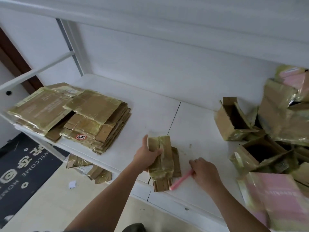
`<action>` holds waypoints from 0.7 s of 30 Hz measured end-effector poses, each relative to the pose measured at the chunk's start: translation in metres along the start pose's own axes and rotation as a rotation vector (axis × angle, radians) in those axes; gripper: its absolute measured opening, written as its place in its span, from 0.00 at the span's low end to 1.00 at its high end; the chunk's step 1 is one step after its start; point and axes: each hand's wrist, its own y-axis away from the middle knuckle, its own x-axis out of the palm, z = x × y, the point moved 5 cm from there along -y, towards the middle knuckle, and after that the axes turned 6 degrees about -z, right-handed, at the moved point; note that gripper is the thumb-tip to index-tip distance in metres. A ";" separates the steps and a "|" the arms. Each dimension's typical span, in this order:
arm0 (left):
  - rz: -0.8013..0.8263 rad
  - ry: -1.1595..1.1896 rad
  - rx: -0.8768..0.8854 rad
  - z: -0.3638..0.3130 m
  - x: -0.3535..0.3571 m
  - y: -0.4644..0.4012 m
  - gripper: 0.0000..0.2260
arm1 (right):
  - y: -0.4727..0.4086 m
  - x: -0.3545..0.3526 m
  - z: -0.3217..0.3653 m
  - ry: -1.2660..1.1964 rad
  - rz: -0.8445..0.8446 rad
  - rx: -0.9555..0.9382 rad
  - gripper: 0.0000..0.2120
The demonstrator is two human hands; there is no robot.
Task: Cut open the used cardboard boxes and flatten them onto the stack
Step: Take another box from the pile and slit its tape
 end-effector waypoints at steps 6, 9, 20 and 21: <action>-0.048 0.101 -0.062 -0.004 0.007 0.010 0.34 | -0.012 -0.029 -0.043 -0.404 -0.263 0.344 0.11; -0.100 0.130 -0.066 -0.007 0.019 0.016 0.32 | -0.032 -0.052 -0.033 -0.816 -0.368 0.349 0.11; -0.174 0.137 -0.068 -0.008 0.026 0.019 0.30 | -0.074 -0.046 0.045 -1.477 -0.275 0.378 0.04; -0.140 0.165 -0.073 -0.006 0.025 0.018 0.30 | -0.072 -0.043 0.047 -1.460 -0.297 0.363 0.04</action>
